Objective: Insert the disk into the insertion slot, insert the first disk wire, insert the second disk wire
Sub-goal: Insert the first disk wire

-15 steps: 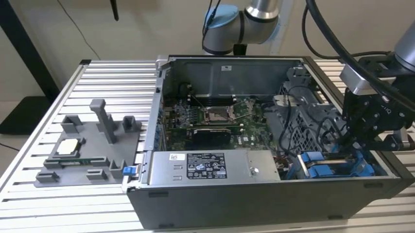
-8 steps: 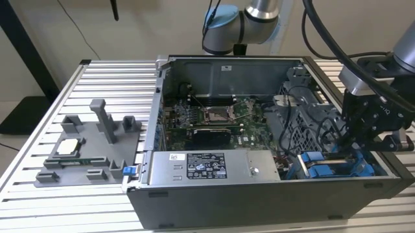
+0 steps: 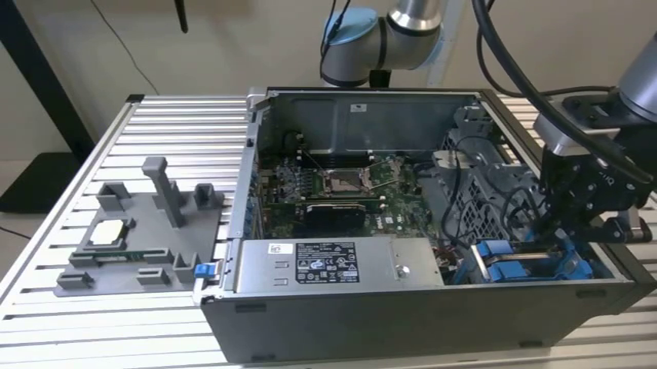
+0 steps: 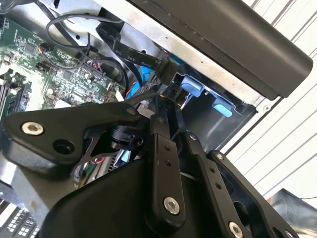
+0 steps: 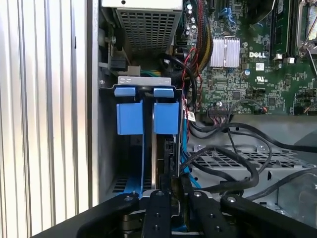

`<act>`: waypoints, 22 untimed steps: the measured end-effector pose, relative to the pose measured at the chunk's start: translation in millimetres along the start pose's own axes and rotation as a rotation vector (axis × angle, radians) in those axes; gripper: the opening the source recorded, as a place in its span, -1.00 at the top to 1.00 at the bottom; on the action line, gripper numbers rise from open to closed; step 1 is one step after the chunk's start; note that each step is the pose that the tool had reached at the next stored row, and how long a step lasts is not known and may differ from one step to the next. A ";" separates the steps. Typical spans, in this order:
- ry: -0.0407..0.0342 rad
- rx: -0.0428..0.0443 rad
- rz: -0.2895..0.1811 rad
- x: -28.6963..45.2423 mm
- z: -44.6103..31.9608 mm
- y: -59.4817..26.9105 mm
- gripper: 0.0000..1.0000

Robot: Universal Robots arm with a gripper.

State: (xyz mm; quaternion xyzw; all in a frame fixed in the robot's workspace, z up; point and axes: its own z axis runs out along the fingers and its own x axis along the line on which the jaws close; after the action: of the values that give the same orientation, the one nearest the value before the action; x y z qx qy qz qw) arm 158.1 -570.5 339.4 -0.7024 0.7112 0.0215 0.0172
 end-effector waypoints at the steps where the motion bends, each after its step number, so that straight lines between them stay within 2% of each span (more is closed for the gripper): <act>1: 0.0000 0.0001 0.001 0.1 0.6 0.0 1.00; 7: 0.0008 0.0007 0.007 0.4 5.8 0.0 1.00; 16: -0.0004 0.0007 0.007 0.4 6.5 0.0 1.00; 17: -0.0009 0.0006 0.007 0.4 6.7 0.0 -1.00; 20: -0.0006 0.0007 0.007 0.4 6.1 0.0 -1.00; 22: -0.0013 -0.0004 0.007 0.1 0.9 0.1 -1.00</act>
State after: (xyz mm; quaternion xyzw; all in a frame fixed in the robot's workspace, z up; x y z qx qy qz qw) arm 158.0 -570.6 338.5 -0.7000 0.7136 0.0222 0.0174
